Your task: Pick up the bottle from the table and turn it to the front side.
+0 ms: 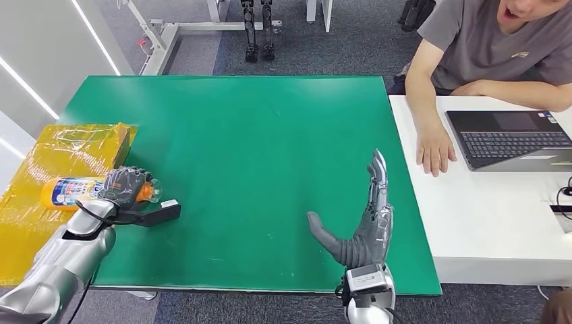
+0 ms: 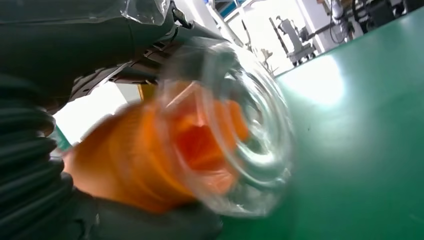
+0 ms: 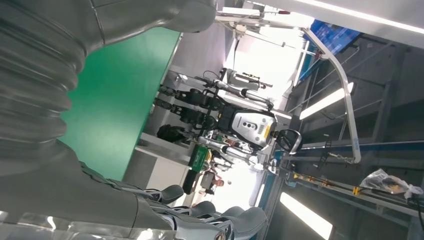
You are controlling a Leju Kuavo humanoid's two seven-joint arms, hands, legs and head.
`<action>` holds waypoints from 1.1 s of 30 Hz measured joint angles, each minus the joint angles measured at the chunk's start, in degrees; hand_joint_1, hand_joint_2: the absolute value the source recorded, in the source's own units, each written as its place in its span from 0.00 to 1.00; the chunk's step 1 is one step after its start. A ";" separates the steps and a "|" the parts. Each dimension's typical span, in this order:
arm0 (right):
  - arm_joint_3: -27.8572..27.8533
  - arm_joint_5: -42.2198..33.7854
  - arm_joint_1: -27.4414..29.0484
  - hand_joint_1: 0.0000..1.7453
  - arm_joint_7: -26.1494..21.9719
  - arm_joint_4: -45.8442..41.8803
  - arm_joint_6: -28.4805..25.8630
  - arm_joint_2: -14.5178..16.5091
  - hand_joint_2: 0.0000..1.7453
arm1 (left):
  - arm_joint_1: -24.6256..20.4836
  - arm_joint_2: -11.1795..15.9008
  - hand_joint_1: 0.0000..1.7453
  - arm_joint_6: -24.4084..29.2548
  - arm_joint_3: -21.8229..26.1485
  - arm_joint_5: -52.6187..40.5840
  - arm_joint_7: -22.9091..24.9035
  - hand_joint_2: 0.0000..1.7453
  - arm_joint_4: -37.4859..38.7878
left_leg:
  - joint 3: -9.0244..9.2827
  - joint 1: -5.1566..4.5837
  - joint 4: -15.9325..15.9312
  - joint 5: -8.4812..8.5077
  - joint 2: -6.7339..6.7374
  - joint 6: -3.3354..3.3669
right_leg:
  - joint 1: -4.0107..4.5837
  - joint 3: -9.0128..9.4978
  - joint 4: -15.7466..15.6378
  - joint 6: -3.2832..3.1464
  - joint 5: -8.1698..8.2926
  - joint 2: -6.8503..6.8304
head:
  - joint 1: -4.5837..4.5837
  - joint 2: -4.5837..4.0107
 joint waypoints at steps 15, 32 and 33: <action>-0.07 0.24 -1.07 0.00 0.95 0.17 0.51 0.31 1.00 | -1.57 -1.45 0.00 -4.71 0.18 4.92 -2.20 1.00 2.02 | 0.00 0.00 0.00 0.00 -0.03 0.00 | 0.00 0.03 0.01 0.00 0.00 -0.02 | 0.00 0.00; -0.15 0.33 0.11 0.00 0.90 0.54 -1.78 0.31 1.00 | 4.13 -0.24 0.00 2.28 5.73 13.62 -6.34 1.00 -1.41 | 0.00 0.00 -0.02 0.00 0.01 0.00 | 0.00 0.02 0.01 0.00 -0.01 0.01 | -0.01 0.00; -0.16 0.37 0.25 0.00 0.97 0.53 -1.77 0.31 1.00 | 5.00 0.11 0.00 2.63 6.18 13.98 -6.38 1.00 -2.28 | 0.01 0.00 -0.03 0.00 0.02 0.00 | 0.00 0.02 0.01 0.00 -0.01 0.02 | -0.01 0.00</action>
